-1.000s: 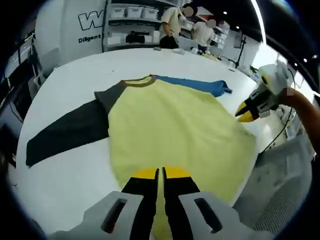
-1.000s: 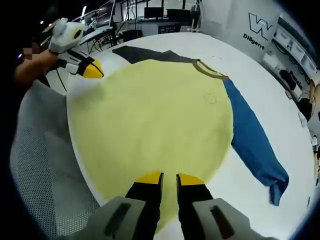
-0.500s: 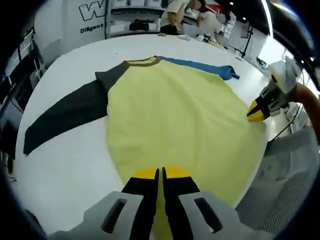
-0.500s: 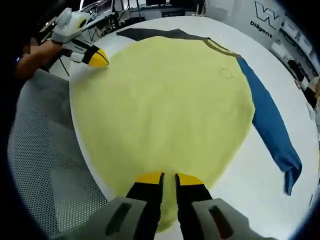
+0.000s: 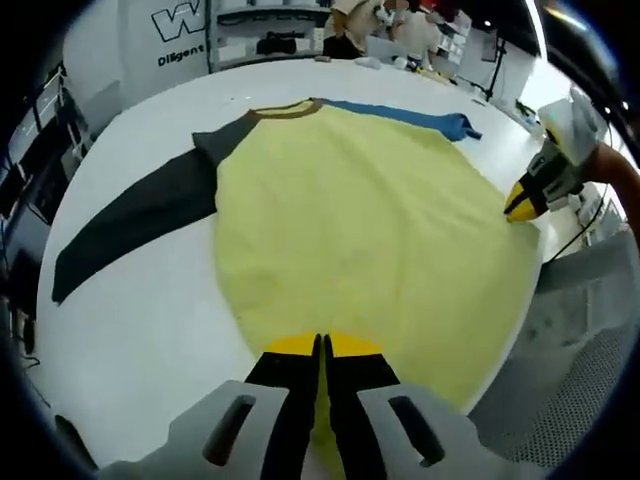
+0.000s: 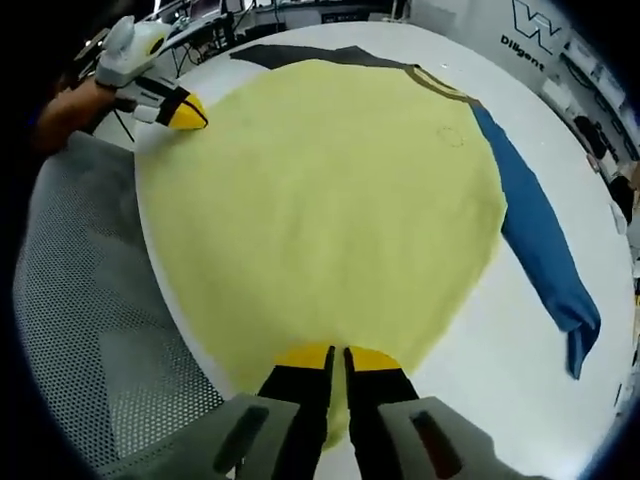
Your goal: Fold the garment on the visible template until the final outline fits inside the template.
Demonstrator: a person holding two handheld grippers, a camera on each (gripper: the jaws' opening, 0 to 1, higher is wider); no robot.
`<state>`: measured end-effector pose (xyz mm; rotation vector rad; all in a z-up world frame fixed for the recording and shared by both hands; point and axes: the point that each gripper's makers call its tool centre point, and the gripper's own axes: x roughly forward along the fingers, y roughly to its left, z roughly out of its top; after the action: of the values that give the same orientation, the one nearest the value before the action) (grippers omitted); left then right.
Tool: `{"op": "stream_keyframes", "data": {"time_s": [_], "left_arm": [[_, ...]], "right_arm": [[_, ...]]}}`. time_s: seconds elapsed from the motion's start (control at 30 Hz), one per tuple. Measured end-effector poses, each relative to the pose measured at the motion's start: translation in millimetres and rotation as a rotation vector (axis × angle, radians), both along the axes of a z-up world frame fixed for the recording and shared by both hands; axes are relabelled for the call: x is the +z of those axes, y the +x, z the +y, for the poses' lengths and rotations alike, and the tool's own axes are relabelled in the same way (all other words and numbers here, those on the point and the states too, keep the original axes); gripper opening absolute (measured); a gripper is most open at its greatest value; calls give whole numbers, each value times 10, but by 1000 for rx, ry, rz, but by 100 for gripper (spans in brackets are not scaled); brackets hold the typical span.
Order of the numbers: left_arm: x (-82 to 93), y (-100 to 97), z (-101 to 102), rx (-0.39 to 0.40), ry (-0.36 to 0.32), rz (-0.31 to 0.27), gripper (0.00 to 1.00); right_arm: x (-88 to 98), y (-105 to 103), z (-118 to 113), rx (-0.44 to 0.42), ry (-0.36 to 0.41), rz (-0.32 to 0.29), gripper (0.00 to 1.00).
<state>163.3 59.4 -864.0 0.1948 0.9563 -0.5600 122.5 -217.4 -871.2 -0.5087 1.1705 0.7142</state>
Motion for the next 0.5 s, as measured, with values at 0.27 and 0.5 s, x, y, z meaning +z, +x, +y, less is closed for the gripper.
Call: {"op": "stream_keyframes", "data": {"time_s": [0.27, 0.5], "left_arm": [[60, 31, -72, 31, -46, -22, 6], [21, 11, -80, 32, -49, -21, 6]], "right_arm": [[121, 164, 49, -43, 55, -95, 4], [99, 143, 45, -45, 56, -76, 6]]}}
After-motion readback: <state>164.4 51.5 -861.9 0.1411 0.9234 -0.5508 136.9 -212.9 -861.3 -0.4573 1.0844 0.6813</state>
